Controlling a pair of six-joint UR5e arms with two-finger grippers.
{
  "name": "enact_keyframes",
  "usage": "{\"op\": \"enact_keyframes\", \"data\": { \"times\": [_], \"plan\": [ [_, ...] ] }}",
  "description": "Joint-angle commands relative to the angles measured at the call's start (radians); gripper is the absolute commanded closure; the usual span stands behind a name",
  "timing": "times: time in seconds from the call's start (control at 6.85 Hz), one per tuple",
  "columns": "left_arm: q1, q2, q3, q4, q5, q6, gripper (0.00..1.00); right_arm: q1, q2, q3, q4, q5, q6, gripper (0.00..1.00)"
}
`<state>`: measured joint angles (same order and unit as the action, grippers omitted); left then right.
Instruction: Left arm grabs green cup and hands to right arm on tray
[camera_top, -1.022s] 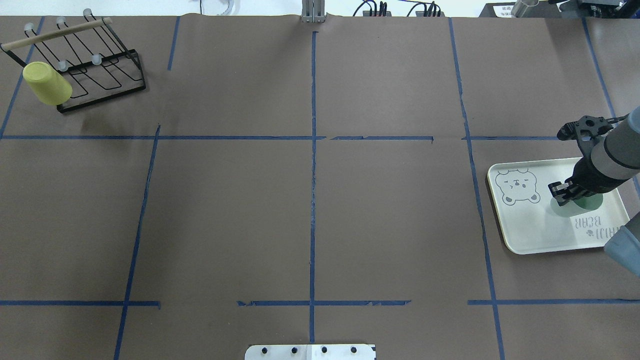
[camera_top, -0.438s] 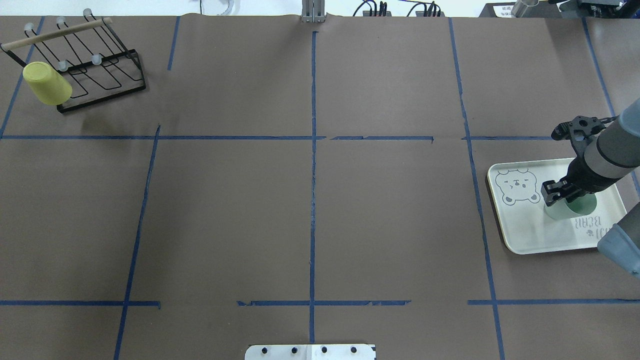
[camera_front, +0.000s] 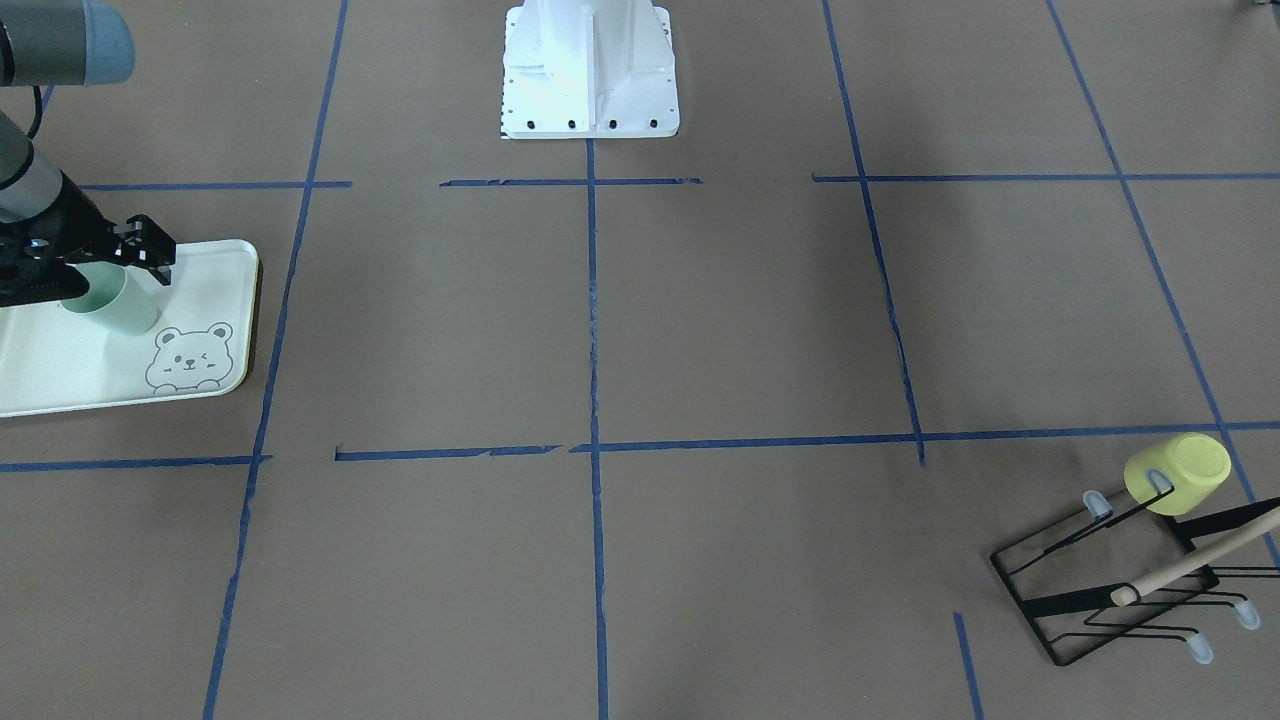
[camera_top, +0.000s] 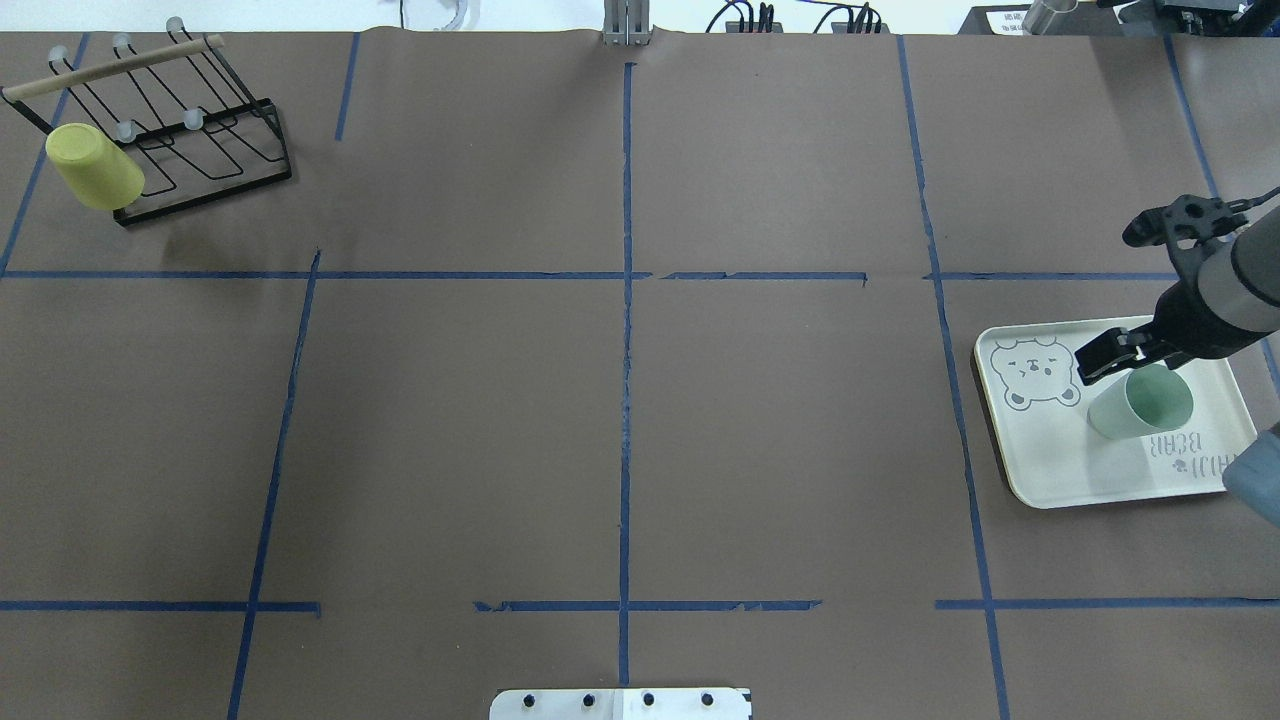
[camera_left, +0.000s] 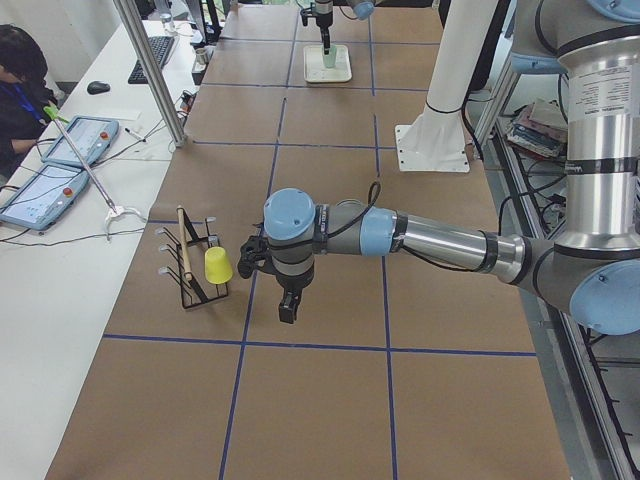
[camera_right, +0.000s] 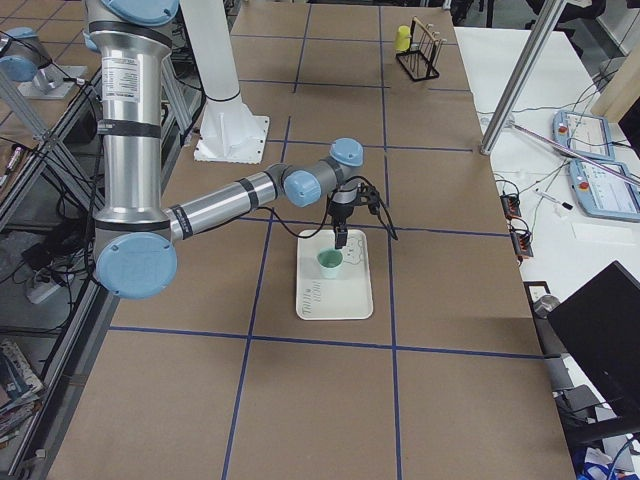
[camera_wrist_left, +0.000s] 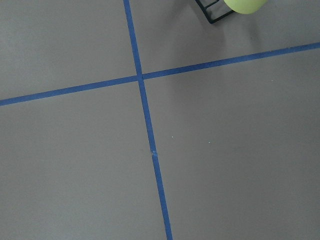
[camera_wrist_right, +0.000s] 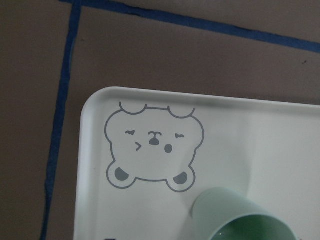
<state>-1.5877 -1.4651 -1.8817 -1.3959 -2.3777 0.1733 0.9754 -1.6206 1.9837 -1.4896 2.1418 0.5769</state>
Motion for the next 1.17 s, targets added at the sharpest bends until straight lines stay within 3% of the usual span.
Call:
{"op": "enact_keyframes", "data": {
  "times": [0.0,0.44,0.58,0.73,1.02],
  "plan": [
    [0.000,0.002,0.000,0.000,0.002,0.002,0.00,0.151,-0.071,0.034,-0.003,0.079,-0.174,0.00],
    [0.000,0.043,0.006,0.000,0.002,0.003,0.00,0.418,-0.257,0.021,-0.024,0.111,-0.591,0.00],
    [0.000,0.049,0.027,0.000,0.003,0.002,0.00,0.512,-0.255,0.032,-0.119,0.124,-0.664,0.00],
    [0.000,0.051,0.045,-0.002,0.008,0.011,0.00,0.537,-0.255,0.047,-0.177,0.122,-0.670,0.00],
    [0.000,0.065,0.047,0.006,0.014,0.002,0.00,0.536,-0.257,0.032,-0.173,0.127,-0.654,0.00]
  ]
}}
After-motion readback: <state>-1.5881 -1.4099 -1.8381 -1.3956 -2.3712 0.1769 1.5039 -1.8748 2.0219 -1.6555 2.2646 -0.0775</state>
